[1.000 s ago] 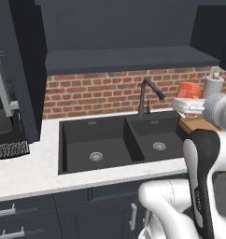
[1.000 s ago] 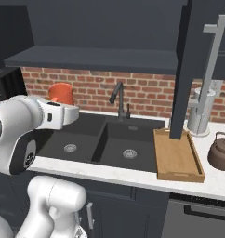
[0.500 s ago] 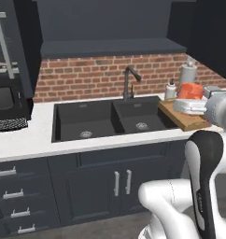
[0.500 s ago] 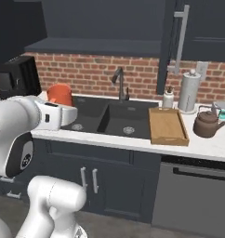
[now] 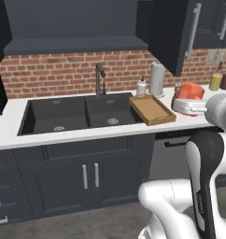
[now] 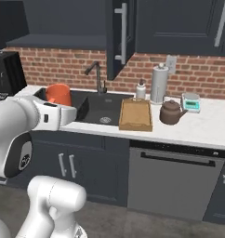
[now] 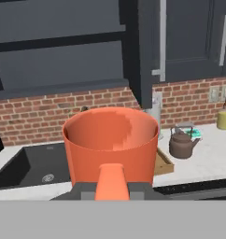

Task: Pick the kettle from the counter and place it on the tray. Then pick the mug from the cabinet and place it on the tray. Then close the cabinet doors.

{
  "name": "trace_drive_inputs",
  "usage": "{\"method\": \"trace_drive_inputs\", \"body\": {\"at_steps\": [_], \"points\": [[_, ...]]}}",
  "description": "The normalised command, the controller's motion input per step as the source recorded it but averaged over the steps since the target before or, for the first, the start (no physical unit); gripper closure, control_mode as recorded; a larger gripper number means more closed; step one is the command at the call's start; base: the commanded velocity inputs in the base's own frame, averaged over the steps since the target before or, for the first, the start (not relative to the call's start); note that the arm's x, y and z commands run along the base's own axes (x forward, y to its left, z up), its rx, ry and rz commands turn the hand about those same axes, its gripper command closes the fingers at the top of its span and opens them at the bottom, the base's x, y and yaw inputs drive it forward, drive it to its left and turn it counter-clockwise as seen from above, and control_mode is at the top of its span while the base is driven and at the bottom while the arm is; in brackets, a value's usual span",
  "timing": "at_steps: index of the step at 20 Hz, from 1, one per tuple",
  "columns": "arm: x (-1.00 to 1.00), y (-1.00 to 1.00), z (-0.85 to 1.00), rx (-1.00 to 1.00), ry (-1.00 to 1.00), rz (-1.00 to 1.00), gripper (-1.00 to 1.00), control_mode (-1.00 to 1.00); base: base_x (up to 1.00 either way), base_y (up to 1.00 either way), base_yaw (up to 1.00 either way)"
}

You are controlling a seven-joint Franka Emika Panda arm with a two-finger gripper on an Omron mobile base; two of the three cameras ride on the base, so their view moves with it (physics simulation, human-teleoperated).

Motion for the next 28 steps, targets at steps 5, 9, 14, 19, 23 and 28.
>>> {"method": "trace_drive_inputs", "body": {"at_steps": [5,9,14,19,23,28], "points": [[0.0,0.0,0.0,0.0,0.0,0.0,1.0,1.0,-0.14,-0.92,0.0],[0.0,0.0,0.0,0.0,0.0,0.0,1.0,1.0,-0.01,-0.8,0.0],[0.0,0.0,0.0,0.0,0.0,0.0,1.0,1.0,0.31,-0.49,0.06],[0.0,0.0,0.0,0.0,0.0,0.0,1.0,1.0,0.55,-0.29,0.11],[0.0,0.0,0.0,0.0,0.0,0.0,1.0,1.0,0.57,-0.4,0.1],[0.0,0.0,0.0,0.0,0.0,0.0,1.0,1.0,0.56,-0.42,0.07]]}}
